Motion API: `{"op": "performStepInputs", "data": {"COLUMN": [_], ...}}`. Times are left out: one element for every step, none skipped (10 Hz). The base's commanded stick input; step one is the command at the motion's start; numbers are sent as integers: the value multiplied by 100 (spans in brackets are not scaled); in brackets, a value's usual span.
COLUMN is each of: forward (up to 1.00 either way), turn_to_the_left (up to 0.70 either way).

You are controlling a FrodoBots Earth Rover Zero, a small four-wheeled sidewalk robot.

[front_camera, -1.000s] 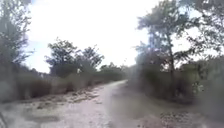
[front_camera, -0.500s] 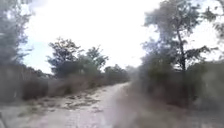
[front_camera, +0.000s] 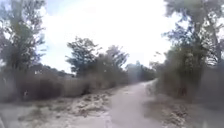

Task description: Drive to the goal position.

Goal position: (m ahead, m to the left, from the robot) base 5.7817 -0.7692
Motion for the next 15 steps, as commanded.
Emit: {"op": "performStepInputs", "data": {"forward": [85,85,85,85,85,85,85,85,85,85,85,85,85,85,85], "turn_to_the_left": [0,0,0,0,0,0,0,0,-10,-33,-27,-8,0,0,0]}}
